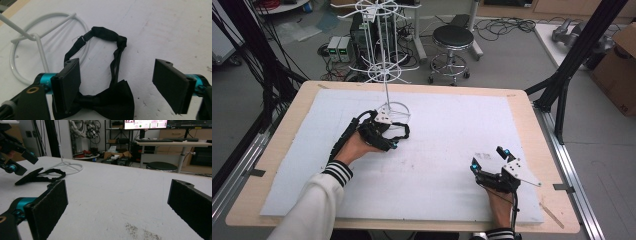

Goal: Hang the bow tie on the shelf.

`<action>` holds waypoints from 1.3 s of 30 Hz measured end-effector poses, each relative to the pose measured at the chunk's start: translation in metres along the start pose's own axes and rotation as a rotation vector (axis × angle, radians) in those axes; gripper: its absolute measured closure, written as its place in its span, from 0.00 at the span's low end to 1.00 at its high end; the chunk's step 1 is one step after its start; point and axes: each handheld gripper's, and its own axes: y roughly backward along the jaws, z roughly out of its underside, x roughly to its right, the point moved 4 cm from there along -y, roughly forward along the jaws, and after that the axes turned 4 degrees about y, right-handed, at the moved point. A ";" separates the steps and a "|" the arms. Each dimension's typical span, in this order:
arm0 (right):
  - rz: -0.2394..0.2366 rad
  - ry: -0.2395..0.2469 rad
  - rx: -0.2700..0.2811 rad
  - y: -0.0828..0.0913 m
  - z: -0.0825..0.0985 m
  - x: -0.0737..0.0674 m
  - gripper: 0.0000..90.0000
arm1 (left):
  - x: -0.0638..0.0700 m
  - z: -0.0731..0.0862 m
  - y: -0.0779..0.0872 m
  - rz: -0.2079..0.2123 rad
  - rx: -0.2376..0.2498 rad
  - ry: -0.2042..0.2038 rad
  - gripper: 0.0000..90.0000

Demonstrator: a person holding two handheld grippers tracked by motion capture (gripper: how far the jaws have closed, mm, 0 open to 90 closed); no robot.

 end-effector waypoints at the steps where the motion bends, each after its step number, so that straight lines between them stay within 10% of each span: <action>1: 0.002 0.001 -0.001 0.000 0.000 0.000 0.02 | 0.000 0.000 -0.001 0.003 -0.003 0.004 0.26; 39: 0.003 -0.006 0.000 0.000 0.000 0.000 0.02 | -0.003 -0.003 -0.023 -0.004 -0.171 0.012 0.66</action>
